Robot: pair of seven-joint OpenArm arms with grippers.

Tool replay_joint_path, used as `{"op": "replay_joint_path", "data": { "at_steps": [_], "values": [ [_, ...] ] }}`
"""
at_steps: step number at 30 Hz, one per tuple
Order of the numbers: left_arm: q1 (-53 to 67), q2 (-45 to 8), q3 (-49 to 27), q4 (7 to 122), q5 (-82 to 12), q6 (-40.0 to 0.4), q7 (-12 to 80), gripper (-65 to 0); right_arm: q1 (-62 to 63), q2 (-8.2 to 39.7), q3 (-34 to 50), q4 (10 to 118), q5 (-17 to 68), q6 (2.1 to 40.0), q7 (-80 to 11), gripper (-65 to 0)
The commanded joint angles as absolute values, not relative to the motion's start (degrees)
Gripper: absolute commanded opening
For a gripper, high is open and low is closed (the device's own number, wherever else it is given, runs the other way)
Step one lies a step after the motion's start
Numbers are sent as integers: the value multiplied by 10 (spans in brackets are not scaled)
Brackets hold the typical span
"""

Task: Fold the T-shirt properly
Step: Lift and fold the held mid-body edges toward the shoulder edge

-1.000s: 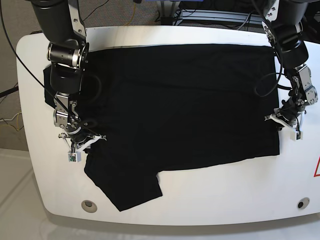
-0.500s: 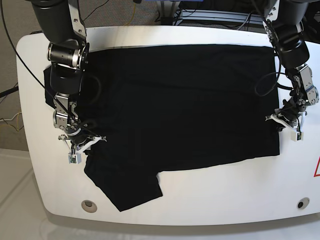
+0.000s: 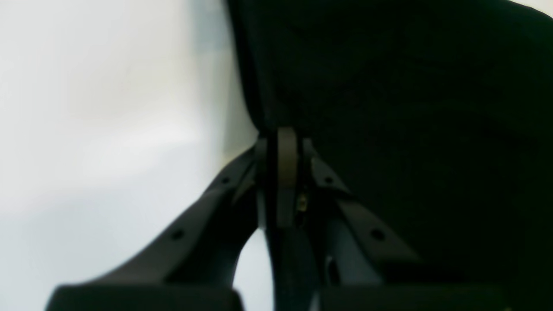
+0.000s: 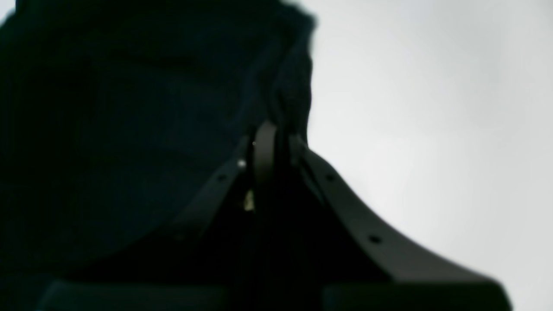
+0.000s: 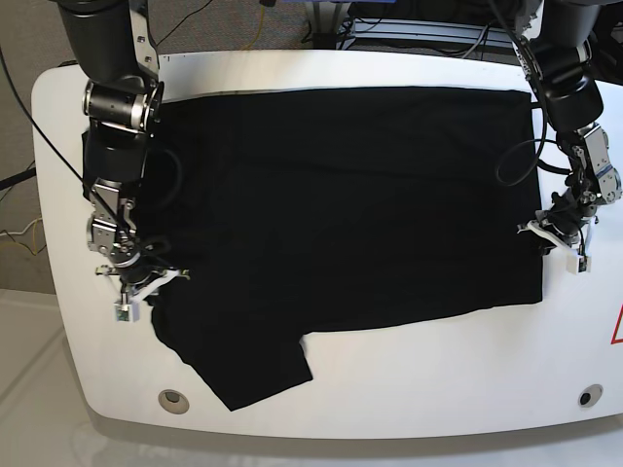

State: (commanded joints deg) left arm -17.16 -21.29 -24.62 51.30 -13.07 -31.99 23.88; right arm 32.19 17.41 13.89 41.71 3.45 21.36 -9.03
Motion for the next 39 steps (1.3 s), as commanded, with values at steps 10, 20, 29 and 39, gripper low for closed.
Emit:
{"op": "replay_joint_path", "data": {
  "at_steps": [10, 20, 29, 39],
  "values": [
    [-141, -213, -248, 576, -127, -320, 254, -650, 231, 175, 145, 616, 79, 222, -229, -650],
    [-85, -215, -253, 665, -131, -316, 276, -650, 150, 154, 153, 726, 53, 219, -197, -650],
    [-37, -217, -254, 730, -139, -314, 291, -650, 100, 147, 162, 788, 31, 218, -224, -650],
    [13, -214, -254, 808, -164, -312, 311, -650, 20, 143, 166, 886, 25, 221, -284, -650]
  ]
}}
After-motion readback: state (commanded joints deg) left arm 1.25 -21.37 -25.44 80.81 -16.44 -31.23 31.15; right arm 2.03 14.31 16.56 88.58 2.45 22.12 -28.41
